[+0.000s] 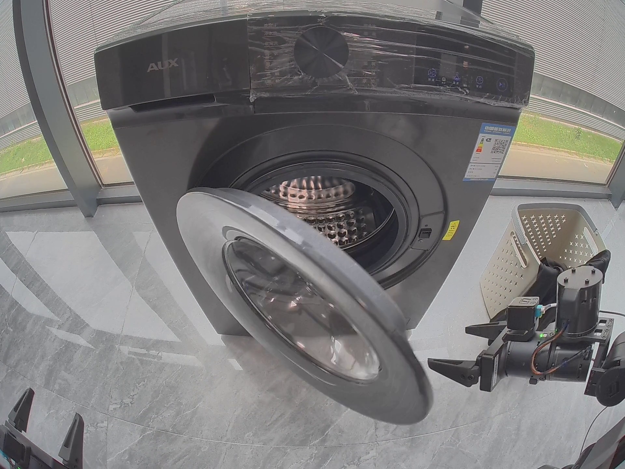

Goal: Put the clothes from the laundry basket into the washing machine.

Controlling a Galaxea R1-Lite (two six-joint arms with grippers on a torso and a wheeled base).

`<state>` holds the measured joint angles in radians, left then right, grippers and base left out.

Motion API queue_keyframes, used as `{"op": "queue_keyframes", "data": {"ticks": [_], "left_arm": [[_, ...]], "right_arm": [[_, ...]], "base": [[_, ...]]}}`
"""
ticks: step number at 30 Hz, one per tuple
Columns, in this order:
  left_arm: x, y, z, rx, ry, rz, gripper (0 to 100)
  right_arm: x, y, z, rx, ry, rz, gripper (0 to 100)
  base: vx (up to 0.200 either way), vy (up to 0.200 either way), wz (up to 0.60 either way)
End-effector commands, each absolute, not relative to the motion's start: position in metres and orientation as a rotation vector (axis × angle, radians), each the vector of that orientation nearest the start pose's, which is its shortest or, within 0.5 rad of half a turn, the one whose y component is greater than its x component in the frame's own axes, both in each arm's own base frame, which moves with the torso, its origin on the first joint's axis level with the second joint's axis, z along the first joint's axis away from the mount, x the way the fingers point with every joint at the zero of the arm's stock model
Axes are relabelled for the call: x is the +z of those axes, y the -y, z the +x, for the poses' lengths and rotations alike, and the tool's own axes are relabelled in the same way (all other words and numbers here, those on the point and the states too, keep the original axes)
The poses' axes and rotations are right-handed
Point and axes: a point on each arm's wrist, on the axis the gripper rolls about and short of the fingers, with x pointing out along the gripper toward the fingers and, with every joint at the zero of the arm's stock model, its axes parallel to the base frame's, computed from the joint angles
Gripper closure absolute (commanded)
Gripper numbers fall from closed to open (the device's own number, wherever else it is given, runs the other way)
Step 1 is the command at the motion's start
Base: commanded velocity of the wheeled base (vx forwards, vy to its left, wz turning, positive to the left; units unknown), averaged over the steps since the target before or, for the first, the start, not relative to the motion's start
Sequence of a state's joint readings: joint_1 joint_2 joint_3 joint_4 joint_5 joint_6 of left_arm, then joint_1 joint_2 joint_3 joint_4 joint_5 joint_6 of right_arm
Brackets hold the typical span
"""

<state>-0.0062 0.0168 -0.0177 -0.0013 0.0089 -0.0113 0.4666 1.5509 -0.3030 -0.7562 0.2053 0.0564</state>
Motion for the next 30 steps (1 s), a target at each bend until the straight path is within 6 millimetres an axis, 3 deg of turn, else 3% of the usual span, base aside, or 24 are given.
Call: {"op": "queue_keyframes", "data": {"ticks": [1,8,13,14,21,26,30], "left_arm": [[0.076,0.0,-0.023,0.003,0.002,-0.011,0],[0.076,0.0,-0.023,0.005,0.002,-0.011,0],[0.076,0.0,-0.023,0.005,0.002,-0.011,0],[0.076,0.0,-0.023,0.005,0.002,-0.011,0],[0.076,0.0,-0.023,0.005,0.002,-0.011,0],[0.076,0.0,-0.023,0.005,0.002,-0.011,0],[0.076,0.0,-0.023,0.005,0.002,-0.011,0]], "right_arm": [[0.107,-0.104,0.185,0.666,-0.526,-0.017,0],[0.102,-0.116,0.204,0.667,-0.513,-0.01,0],[0.094,-0.137,0.221,0.681,-0.484,0.012,0],[0.09,-0.15,0.229,0.675,-0.483,0.041,0],[0.073,-0.18,0.269,0.661,-0.501,0.075,0],[0.061,-0.196,0.281,0.663,-0.517,0.064,0],[0.054,-0.211,0.28,0.686,-0.521,0.053,0]], "base": [[0.0,0.0,0.0],[0.0,0.0,0.0],[0.0,0.0,0.0],[0.0,0.0,0.0],[0.0,0.0,0.0],[0.0,0.0,0.0],[0.0,0.0,0.0]]}}
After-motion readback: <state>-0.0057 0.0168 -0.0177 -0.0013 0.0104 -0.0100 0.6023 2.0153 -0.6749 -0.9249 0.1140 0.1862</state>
